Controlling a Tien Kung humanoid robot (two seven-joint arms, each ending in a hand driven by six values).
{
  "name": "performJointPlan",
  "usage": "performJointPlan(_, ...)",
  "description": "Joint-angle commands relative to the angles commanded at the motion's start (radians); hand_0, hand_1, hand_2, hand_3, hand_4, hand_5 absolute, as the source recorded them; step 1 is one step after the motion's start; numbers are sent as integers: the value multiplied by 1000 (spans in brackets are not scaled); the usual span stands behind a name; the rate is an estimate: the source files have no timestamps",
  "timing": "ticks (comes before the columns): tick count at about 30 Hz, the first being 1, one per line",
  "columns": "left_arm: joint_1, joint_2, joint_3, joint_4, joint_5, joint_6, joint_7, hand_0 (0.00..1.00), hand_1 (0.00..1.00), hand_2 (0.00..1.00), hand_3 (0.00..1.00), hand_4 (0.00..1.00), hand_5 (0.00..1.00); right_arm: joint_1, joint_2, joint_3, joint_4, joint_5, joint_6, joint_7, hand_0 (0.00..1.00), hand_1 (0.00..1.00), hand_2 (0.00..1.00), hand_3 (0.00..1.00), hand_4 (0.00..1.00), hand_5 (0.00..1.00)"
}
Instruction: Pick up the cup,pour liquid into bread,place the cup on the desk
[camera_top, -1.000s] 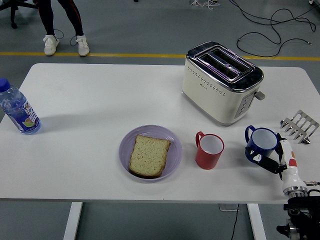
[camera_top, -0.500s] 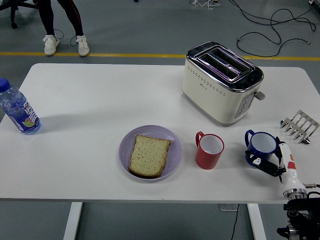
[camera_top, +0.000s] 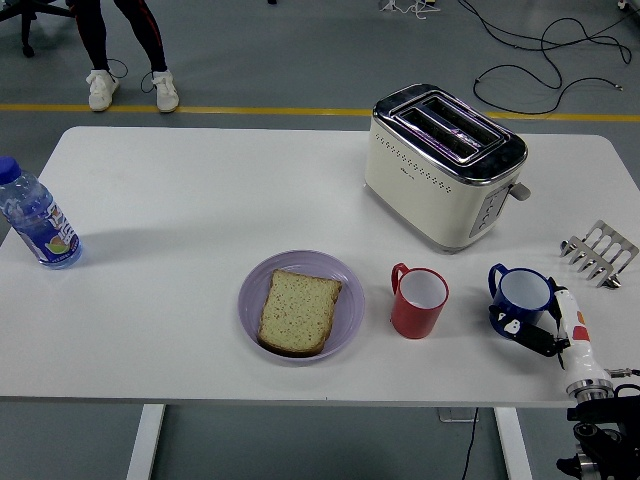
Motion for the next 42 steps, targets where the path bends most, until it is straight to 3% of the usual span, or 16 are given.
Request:
performJointPlan(2,1,0,-1,0,1,0,0,662,705,727,633,388,931,-1,0,3,-1,-27,-11,-12,584,499,588,646,856,179)
performJointPlan(3,2,-1,1,0,0,0,0,663,705,727,632,388,932,-1,0,3,-3,-45,-17,-21,589,525,636,726,960,133)
performJointPlan(8,3,-1,1,0,2,0,1,663,705,727,632,388,932,-6,-2,7,1,-78,-36,-29,589,525,636,726,960,133)
performJointPlan(9,4,-1,0,0,2,0,2,662,705,727,632,388,932,-7,-2,7,2,-80,-37,-29,623,580,768,864,976,44)
performJointPlan(14,7,1,3,0,5,-1,2,662,705,727,632,388,932,-14,-3,14,12,-86,-42,-26,623,580,768,864,976,44)
performJointPlan(15,5,2,2,0,9,-1,2,662,705,727,631,388,932,-15,-3,18,15,-86,-42,-25,642,603,803,920,980,23)
performJointPlan(20,1,2,-5,0,17,-2,3,662,705,727,631,388,932,-14,-2,35,17,-85,-39,-23,642,603,803,920,980,23)
performJointPlan(21,0,2,-5,0,16,-2,3,663,705,726,630,388,932,-14,-2,39,18,-84,-38,-23,672,627,854,964,982,14)
performJointPlan(23,0,2,-3,0,9,-1,2,663,705,726,630,388,932,-13,-3,44,23,-85,-34,-22,672,627,854,964,982,14)
performJointPlan(33,-6,1,-8,0,18,-1,2,661,705,726,630,388,930,-51,-14,103,114,-107,-29,-27,727,683,889,998,985,2)
performJointPlan(42,-11,4,-15,0,25,-2,3,662,705,726,631,389,931,-88,-39,145,244,-132,-35,-36,737,690,892,998,990,3)
